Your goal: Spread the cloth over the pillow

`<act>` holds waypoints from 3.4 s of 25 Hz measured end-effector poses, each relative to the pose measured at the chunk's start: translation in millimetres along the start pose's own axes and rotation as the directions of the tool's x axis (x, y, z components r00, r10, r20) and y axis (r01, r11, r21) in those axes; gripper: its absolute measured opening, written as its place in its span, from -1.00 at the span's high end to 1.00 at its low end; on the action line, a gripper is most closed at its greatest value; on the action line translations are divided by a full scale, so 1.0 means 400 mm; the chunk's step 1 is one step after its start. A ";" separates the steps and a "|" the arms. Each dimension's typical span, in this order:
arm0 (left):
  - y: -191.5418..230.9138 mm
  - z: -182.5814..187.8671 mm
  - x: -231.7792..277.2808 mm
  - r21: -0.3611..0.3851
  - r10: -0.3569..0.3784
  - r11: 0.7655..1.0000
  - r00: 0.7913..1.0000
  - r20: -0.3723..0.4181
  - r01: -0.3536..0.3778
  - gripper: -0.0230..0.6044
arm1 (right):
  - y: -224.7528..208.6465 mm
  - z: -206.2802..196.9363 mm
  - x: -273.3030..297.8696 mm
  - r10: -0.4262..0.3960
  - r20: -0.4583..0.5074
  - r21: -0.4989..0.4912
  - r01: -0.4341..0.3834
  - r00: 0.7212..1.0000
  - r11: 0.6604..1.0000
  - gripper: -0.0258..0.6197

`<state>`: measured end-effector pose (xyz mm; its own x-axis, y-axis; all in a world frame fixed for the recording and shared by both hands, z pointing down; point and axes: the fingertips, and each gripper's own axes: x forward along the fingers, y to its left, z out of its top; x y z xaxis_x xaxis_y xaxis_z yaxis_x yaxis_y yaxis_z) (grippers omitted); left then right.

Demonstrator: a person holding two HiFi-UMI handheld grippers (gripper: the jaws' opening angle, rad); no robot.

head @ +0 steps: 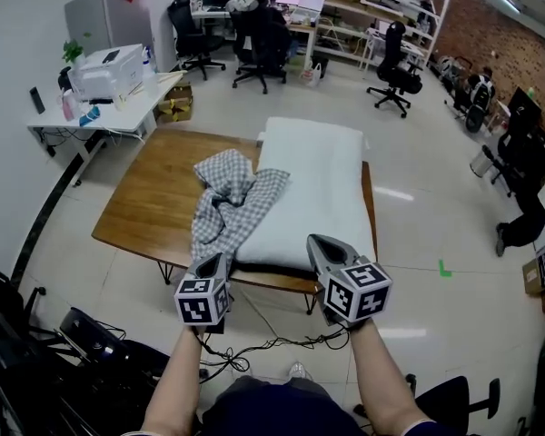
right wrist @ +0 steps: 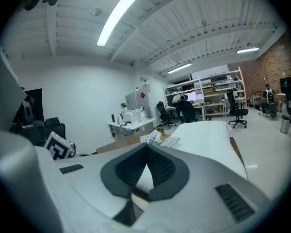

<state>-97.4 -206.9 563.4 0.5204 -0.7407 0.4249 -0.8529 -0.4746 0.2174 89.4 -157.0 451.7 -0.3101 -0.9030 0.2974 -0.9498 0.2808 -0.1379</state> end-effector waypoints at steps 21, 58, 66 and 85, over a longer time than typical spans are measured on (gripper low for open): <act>0.141 -0.364 0.095 -0.099 0.114 0.984 0.956 -0.271 -0.145 -0.07 | 0.062 -0.159 0.029 0.034 -0.131 0.030 -0.031 0.991 0.999 0.89; 0.170 -0.086 0.102 0.076 0.288 0.956 0.954 -0.081 -0.282 0.89 | -0.262 -0.011 0.486 -0.009 -0.225 -0.037 0.001 0.974 0.999 0.40; 0.165 -0.061 0.118 0.064 0.283 0.958 0.957 -0.063 -0.279 0.89 | -0.366 -0.058 0.655 -0.025 -0.328 -0.035 0.014 0.944 0.999 0.11; 0.217 0.050 0.129 0.076 0.301 0.951 0.954 -0.013 -0.299 0.89 | -0.361 -0.051 0.647 0.002 -0.356 -0.148 -0.058 0.934 0.987 0.86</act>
<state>-143.7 -295.8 586.7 0.2395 -0.8429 0.4818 -0.9638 -0.2663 0.0132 145.4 -424.4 568.0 -0.3060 -0.7273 0.6143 -0.9258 0.3778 -0.0138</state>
